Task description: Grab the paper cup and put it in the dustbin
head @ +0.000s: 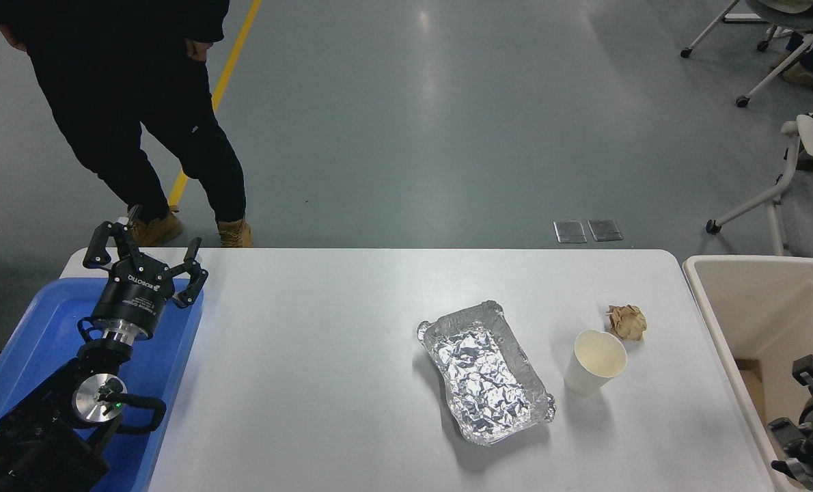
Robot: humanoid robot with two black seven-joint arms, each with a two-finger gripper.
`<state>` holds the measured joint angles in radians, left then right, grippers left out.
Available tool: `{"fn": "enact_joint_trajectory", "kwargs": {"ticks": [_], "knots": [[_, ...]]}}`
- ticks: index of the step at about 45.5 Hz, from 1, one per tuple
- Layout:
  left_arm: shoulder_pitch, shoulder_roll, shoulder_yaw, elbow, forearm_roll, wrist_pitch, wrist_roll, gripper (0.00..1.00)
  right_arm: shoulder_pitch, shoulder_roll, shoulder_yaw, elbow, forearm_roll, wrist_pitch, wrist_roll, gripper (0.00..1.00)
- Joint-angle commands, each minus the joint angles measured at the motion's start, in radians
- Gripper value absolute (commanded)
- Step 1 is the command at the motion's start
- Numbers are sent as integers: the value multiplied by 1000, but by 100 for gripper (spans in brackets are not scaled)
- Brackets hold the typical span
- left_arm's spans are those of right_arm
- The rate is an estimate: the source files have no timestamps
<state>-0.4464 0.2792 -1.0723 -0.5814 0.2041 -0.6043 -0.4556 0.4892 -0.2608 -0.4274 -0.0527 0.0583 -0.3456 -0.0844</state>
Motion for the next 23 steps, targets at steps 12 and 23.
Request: {"fn": "enact_joint_trajectory", "kwargs": {"ticks": [12, 23], "knots": [[0, 0, 0, 0, 0, 0, 0, 98, 12, 2, -1, -1, 0, -9, 0, 100], [0, 0, 0, 0, 0, 0, 0, 98, 12, 12, -2, -1, 0, -23, 0, 100]]}}
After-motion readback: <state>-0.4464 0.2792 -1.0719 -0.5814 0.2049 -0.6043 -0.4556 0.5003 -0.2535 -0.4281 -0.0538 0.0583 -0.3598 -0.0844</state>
